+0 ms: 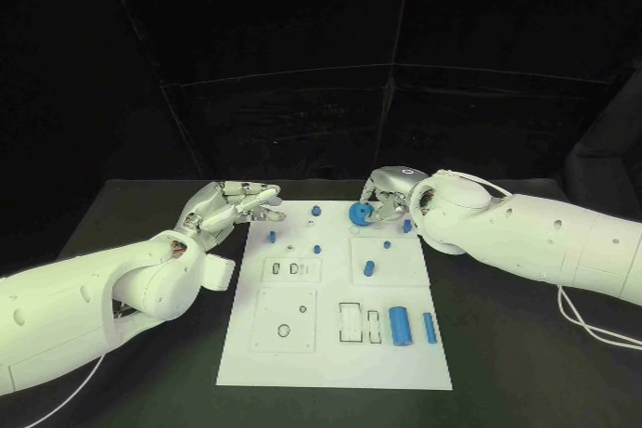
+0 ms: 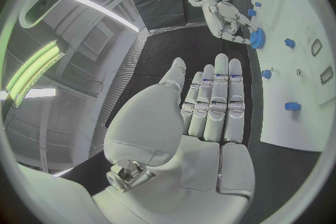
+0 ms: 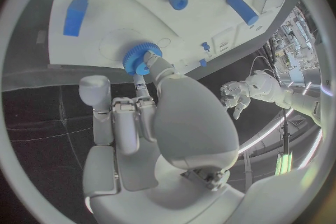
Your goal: Assemble the parts on the task board
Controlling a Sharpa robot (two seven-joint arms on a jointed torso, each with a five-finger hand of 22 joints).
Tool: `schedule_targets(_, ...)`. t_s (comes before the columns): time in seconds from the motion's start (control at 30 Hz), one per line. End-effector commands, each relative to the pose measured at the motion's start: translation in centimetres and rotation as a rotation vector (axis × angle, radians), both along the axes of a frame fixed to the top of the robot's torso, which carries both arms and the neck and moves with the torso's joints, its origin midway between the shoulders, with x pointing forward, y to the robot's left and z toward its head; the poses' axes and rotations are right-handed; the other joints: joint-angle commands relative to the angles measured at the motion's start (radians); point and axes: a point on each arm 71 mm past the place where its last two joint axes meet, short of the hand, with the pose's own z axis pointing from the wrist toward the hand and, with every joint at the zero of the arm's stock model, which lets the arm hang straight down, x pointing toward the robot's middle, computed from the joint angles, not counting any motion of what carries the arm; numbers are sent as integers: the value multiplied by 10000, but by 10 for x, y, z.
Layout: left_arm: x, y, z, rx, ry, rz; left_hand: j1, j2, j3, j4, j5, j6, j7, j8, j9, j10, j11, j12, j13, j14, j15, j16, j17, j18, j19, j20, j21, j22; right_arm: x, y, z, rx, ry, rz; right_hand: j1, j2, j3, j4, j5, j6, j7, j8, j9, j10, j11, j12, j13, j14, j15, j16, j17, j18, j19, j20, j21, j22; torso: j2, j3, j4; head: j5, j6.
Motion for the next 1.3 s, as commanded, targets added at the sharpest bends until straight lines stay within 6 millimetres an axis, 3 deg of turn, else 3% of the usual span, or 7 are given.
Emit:
schedule_targets(0.03,0,-1,1,-74,7,-144,56,77,-8,-60,23,-5,52,-85,-13,23,41,-60,-11,37,-10,-51,22,71,63,1,-56,-14,-5,8,8,375,-621,96,-261,-110,252,249,-144,564,-241,-74,408,306,-69,28,1410,917,-39,50,1910,-161,10,-47,43,25,-8,-6,14,-1,16)
schedule_targets(0.33,0,-2,1,-82,38,-191,42,72,-19,-60,19,-12,60,-94,-13,18,48,-70,-12,35,-6,-58,27,70,64,3,-61,-17,-18,43,14,647,-1005,621,-374,-162,304,271,-106,573,-244,-105,406,306,-71,22,1410,921,-36,56,1929,-164,23,-44,55,50,-11,-27,105,-25,12)
schedule_targets(0.4,0,-2,1,-82,41,-194,42,72,-19,-60,19,-12,60,-94,-13,18,48,-70,-12,35,-6,-58,27,70,64,3,-61,-17,-18,50,14,624,-1016,741,-402,-167,323,278,-99,575,-244,-113,406,307,-72,23,1413,924,-36,60,1943,-166,28,-43,60,59,-16,-24,79,13,3)
schedule_targets(0.47,0,-2,1,-81,42,-193,42,72,-19,-60,19,-12,60,-94,-13,18,48,-70,-12,35,-6,-58,27,70,64,3,-61,-17,-18,57,14,600,-1018,849,-402,-167,323,278,-99,575,-244,-113,406,307,-72,23,1413,924,-36,60,1943,-166,28,-43,60,59,-12,-36,97,19,-8)
schedule_targets(0.73,0,-2,1,-85,44,-208,42,72,-19,-60,19,-12,60,-94,-13,18,48,-70,-12,35,-6,-58,27,70,64,3,-61,-17,-16,81,6,435,-902,1075,-448,-167,374,287,-77,565,-242,-140,402,303,-73,15,1409,925,-30,62,1948,-167,29,-41,60,60,-13,-23,102,70,-38)
schedule_targets(1.3,0,-3,1,-82,59,-224,42,72,-19,-60,19,-12,60,-94,-13,18,48,-70,-12,35,-6,-58,27,70,64,3,-61,-17,-9,95,-7,-25,-467,828,-639,-295,421,315,4,493,-204,-235,390,268,-43,-27,1367,928,-2,67,1966,-170,28,-22,58,59,-14,6,108,88,-77)
